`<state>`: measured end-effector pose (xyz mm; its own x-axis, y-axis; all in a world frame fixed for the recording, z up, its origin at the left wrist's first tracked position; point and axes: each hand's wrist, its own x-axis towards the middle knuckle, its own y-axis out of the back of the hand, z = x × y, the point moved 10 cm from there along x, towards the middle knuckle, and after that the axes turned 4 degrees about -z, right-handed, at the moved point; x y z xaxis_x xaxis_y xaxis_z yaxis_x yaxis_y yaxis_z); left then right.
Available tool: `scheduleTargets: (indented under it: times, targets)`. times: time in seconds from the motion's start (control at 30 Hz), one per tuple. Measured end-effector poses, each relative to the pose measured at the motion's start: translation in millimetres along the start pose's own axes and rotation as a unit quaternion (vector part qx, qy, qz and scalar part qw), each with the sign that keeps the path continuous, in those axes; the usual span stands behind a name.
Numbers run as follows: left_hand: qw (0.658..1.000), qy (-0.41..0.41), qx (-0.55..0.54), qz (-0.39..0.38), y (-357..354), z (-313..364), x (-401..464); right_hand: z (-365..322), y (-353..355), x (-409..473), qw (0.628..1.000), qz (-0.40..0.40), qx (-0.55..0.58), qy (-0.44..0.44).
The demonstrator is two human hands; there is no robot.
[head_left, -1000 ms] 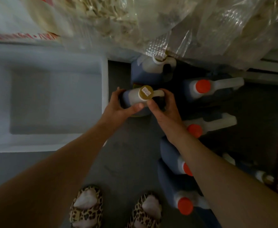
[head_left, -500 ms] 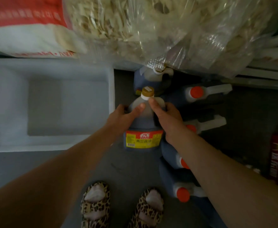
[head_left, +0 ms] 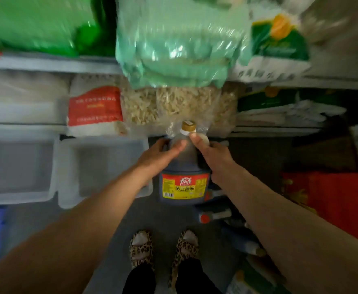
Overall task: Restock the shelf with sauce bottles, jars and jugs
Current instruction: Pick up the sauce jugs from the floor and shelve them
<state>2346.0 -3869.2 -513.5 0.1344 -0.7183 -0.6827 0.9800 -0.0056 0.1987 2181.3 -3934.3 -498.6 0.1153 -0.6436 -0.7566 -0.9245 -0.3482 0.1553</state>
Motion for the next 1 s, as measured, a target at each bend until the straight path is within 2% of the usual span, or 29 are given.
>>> scheduleTargets:
  times: [0.23, 0.47, 0.63, 0.77, 0.87, 1.0]
  targets:
    - [0.985, -0.134, 0.106, -0.014, 40.2, 199.8, -140.2, -157.6, 63.9, -169.2, 0.989, 0.075, 0.089, 0.088]
    - [0.941, -0.279, 0.187, 0.040, 58.4, 384.4, -240.2, -298.2, 124.2, -301.2, 0.967, 0.045, 0.175, 0.182]
    - [0.904, -0.370, 0.209, 0.053, 40.2, 504.2, -286.9, -383.6, 193.7, -342.5, 0.950, 0.029, 0.172, 0.260]
    - [0.878, -0.410, 0.238, 0.071, 13.0, 593.2, -311.5, -452.8, 257.6, -369.6, 0.927, 0.018, 0.171, 0.333]
    - [0.883, -0.427, 0.186, 0.068, -3.3, 647.0, -313.7, -502.6, 300.6, -385.2, 0.911, 0.014, 0.157, 0.381]
    - [0.881, -0.433, 0.142, 0.124, -10.7, 701.7, -307.9, -555.7, 338.7, -386.3, 0.898, 0.007, 0.133, 0.420]
